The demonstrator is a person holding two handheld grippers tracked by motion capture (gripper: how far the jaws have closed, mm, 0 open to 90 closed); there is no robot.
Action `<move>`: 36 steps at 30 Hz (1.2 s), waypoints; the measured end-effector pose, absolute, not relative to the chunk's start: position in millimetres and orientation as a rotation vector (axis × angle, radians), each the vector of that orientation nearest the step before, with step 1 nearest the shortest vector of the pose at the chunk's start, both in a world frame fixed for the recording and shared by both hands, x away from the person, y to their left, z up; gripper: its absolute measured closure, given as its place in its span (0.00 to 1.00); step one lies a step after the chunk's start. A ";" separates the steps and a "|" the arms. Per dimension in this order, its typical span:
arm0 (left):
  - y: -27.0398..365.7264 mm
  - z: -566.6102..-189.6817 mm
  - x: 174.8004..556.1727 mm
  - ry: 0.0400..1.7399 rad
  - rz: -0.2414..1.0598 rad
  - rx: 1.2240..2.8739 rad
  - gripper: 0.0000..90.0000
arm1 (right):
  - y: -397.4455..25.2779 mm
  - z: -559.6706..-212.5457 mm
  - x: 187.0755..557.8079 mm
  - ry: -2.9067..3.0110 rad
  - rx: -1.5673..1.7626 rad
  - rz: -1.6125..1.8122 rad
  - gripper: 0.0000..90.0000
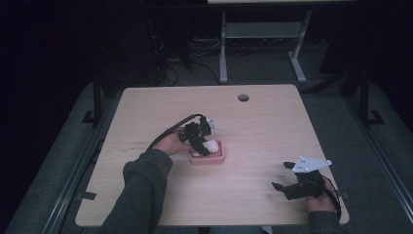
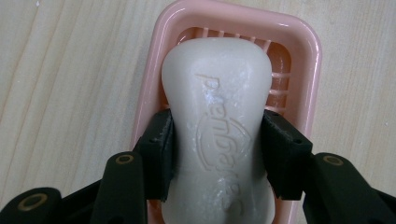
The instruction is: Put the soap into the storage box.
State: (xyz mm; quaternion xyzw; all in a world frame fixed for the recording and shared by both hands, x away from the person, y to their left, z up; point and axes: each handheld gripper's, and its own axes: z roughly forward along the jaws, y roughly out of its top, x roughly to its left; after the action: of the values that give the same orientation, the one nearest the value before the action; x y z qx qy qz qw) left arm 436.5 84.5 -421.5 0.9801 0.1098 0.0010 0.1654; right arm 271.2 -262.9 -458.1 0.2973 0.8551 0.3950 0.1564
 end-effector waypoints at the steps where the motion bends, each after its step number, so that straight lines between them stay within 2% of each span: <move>1: 84.5 -421.5 436.5 0.312 0.004 2.792 0.55 | -262.8 -458.1 271.2 2.451 0.852 1.130 0.15; 8: 85.6 -420.9 437.0 0.317 0.007 2.785 0.54 | -261.8 -458.4 271.1 2.453 0.864 1.128 0.15; 21: 94.5 -403.9 433.4 0.338 0.033 2.748 0.44 | -260.6 -458.8 272.3 2.456 0.857 1.123 0.15; 36: 112.2 -382.8 419.3 0.356 0.097 2.702 0.41 | -260.6 -459.0 273.1 2.450 0.879 1.110 0.15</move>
State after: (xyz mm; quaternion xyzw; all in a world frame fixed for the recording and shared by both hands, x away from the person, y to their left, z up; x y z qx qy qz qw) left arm 419.3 112.2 -382.8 0.9696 0.1278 0.0346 0.2058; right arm 273.1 -260.6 -459.0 0.3069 0.8553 0.3874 0.1555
